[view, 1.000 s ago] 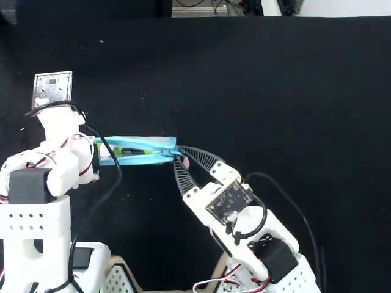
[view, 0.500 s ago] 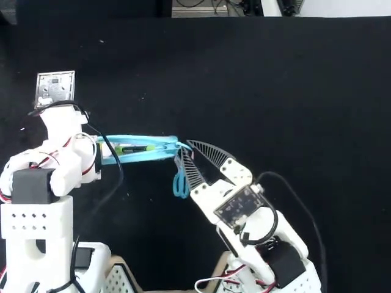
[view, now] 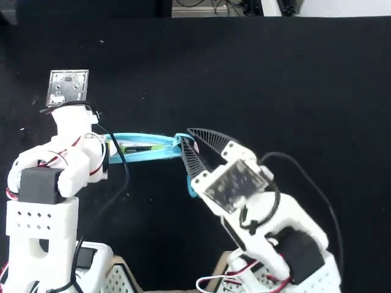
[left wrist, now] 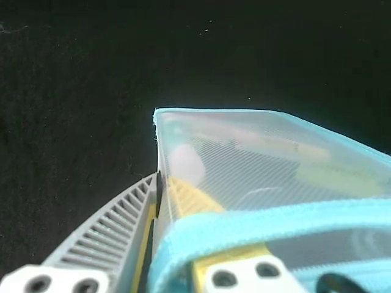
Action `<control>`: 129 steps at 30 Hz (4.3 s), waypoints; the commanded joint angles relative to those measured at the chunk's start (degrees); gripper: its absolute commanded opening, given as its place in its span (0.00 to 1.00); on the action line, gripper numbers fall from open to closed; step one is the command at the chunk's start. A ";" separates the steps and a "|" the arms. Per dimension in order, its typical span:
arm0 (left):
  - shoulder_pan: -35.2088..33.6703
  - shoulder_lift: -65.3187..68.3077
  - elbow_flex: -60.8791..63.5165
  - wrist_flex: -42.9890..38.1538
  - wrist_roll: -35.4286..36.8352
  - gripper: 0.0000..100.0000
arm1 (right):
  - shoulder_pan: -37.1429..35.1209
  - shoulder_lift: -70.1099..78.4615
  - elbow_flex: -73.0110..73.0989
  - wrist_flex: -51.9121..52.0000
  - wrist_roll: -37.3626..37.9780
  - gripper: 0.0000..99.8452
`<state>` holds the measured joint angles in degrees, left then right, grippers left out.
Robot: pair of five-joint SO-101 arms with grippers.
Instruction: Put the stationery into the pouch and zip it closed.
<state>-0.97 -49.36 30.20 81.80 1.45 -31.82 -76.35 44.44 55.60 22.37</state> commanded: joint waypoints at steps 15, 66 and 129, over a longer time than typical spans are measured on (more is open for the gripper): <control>6.73 -4.48 1.71 -0.09 0.26 0.03 | -11.69 16.48 -17.19 7.12 0.53 0.01; 7.34 -24.18 13.41 -5.89 -0.09 0.03 | -8.53 0.57 -12.26 30.95 0.09 0.19; 6.64 -4.92 -0.31 -6.77 -4.92 0.03 | -5.45 -19.30 18.42 -0.70 -13.36 0.23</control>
<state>5.63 -62.46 38.81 75.38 -2.95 -40.26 -95.78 66.77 56.57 9.36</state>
